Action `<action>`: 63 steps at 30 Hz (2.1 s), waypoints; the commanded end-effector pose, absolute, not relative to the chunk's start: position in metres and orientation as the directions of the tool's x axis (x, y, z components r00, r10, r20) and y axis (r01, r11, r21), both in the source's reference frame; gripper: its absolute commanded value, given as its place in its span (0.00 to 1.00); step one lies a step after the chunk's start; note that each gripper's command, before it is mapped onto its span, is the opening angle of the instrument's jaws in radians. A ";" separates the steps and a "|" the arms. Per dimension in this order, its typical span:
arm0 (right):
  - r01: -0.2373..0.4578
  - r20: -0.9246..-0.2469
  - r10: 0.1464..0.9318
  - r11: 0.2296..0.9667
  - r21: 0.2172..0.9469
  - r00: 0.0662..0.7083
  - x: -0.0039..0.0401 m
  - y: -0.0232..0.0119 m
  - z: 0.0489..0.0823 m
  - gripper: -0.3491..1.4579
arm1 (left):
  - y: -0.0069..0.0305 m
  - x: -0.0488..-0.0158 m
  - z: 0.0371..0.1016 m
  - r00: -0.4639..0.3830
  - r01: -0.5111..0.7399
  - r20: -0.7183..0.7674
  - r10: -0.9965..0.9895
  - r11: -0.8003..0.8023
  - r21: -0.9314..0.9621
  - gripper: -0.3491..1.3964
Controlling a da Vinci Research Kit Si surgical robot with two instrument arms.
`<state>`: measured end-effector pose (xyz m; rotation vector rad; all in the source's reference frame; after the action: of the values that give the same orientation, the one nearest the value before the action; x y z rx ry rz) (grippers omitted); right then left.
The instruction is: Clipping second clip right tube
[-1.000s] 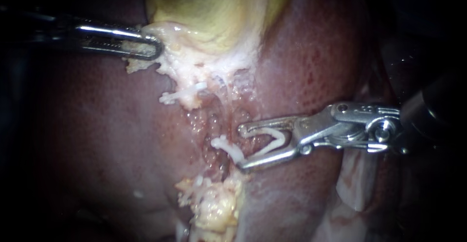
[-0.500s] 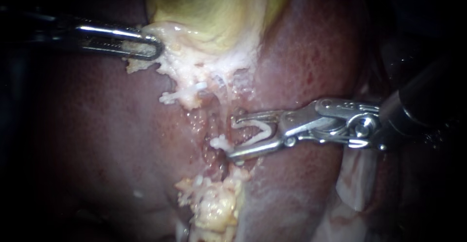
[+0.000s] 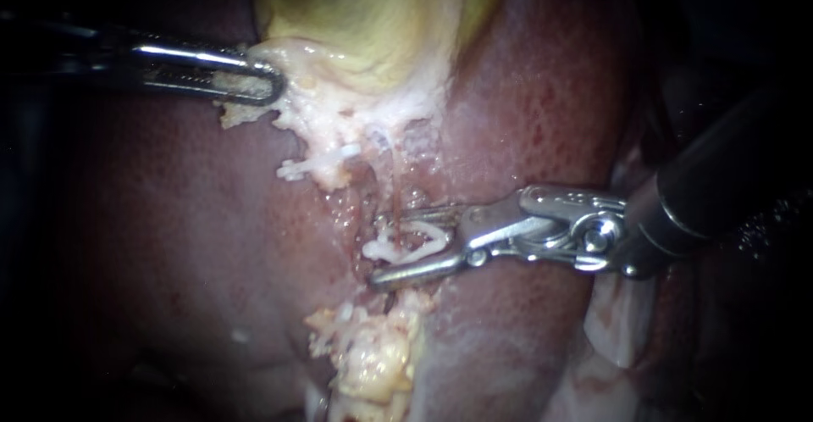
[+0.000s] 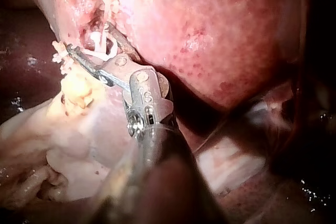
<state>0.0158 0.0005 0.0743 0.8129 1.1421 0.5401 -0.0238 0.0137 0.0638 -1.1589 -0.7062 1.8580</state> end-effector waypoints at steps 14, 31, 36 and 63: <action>0.056 -0.567 0.772 0.577 0.815 0.288 0.0168 -0.0001 0.0735 0.47 | 0.0137 -0.0238 0.0638 -0.244 -0.345 -0.449 0.859 -0.510 -0.788 0.00; 0.103 -0.552 0.784 0.548 0.830 0.284 0.0175 -0.0007 0.0674 0.47 | 0.0137 -0.0238 0.0638 -0.244 -0.344 -0.449 0.859 -0.510 -0.788 0.00; 0.117 -0.549 0.787 0.540 0.833 0.281 0.0176 -0.0006 0.0664 0.46 | 0.0137 -0.0238 0.0638 -0.244 -0.344 -0.449 0.859 -0.510 -0.788 0.00; 0.123 -0.500 0.813 0.487 0.865 0.298 0.0175 -0.0009 0.0660 0.08 | 0.0137 -0.0238 0.0638 -0.244 -0.344 -0.449 0.860 -0.510 -0.788 0.00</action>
<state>0.0175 -0.0009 0.0660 0.9907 1.1983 0.5804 -0.0238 0.0137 0.0638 -1.1586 -0.7057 1.8579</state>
